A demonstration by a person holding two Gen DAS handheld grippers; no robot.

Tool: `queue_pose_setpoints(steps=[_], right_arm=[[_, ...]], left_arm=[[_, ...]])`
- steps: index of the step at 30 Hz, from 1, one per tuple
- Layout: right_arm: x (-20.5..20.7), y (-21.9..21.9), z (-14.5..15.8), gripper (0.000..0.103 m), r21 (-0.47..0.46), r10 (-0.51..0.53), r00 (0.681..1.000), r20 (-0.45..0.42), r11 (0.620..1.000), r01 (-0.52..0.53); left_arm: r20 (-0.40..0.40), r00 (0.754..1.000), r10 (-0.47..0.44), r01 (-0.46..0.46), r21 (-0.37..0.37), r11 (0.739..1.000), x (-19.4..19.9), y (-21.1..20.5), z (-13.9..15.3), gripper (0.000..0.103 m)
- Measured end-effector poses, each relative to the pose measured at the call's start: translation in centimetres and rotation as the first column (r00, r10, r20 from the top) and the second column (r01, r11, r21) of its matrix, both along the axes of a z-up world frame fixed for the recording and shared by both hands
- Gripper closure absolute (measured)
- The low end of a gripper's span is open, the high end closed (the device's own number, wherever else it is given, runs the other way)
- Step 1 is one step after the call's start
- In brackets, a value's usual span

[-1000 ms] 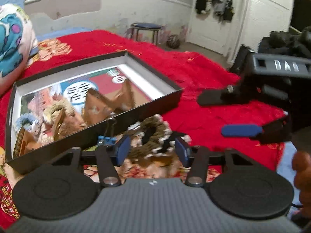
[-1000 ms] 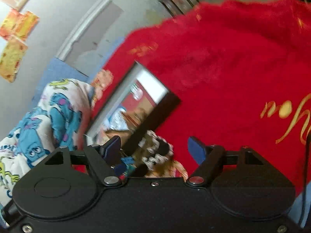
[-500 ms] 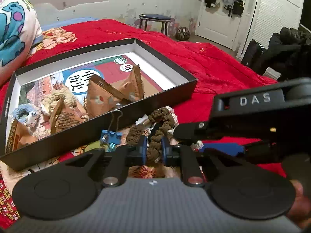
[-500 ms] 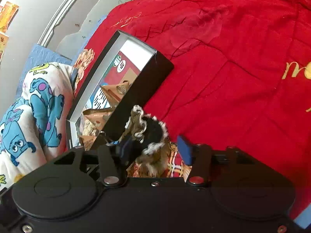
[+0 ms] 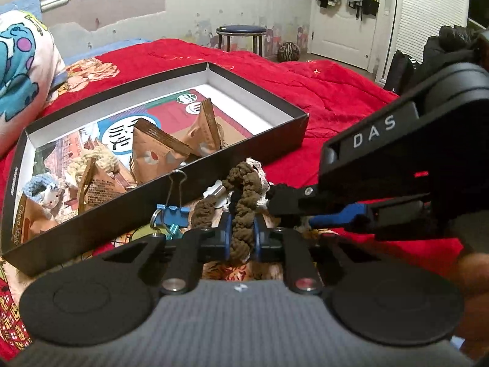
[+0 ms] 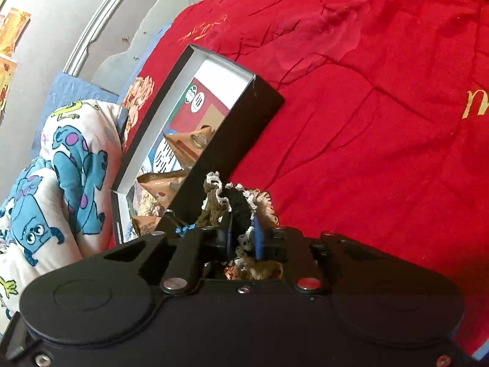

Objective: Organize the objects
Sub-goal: 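Grasp the brown braided scrunchie with the left gripper while the right moves to the pile, then grasp the black lace-trimmed scrunchie with the right gripper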

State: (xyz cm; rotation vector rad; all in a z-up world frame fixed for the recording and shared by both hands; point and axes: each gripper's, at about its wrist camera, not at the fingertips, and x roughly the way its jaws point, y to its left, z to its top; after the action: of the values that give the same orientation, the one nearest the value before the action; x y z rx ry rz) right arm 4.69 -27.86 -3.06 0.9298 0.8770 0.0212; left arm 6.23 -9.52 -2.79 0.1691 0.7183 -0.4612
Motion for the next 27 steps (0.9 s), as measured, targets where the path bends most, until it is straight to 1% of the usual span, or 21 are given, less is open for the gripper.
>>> queue_pose_setpoints(steps=[7,9,13,17,21,27], right_arm=[[-0.4,-1.2,1.3,0.089,-0.035,-0.070,0.996,0.059,0.997,0.073],[-0.6,-1.3,1.9,0.089,-0.061,-0.078,0.993,0.085,0.995,0.084],[-0.7,-1.4,2.9,0.089,-0.090,-0.080,0.989,0.127,0.992,0.092],[-0.6,-1.4,3.4,0.089,-0.082,-0.079,0.986,0.144,0.992,0.091],[-0.7,-1.1,4.2,0.089,-0.099,-0.068,0.980,0.187,0.991,0.088],[-1.1,-0.7,5.7,0.089,-0.150,-0.037,0.968,0.250,0.986,0.076]], left_arm=[[0.033,0.999,0.018,-0.017,-0.027,0.999,-0.5,0.1,0.7,0.090],[0.029,1.000,0.003,-0.003,-0.021,1.000,-0.6,0.0,0.8,0.091],[0.015,1.000,0.000,0.000,-0.019,1.000,-0.6,-0.1,0.5,0.091],[0.050,0.999,0.002,0.000,-0.031,1.000,-1.1,-0.1,1.1,0.092],[0.083,0.997,-0.006,0.009,-0.036,0.999,-1.5,-0.2,1.6,0.092],[0.079,0.997,-0.009,0.012,-0.040,0.999,-1.7,-0.3,1.8,0.092]])
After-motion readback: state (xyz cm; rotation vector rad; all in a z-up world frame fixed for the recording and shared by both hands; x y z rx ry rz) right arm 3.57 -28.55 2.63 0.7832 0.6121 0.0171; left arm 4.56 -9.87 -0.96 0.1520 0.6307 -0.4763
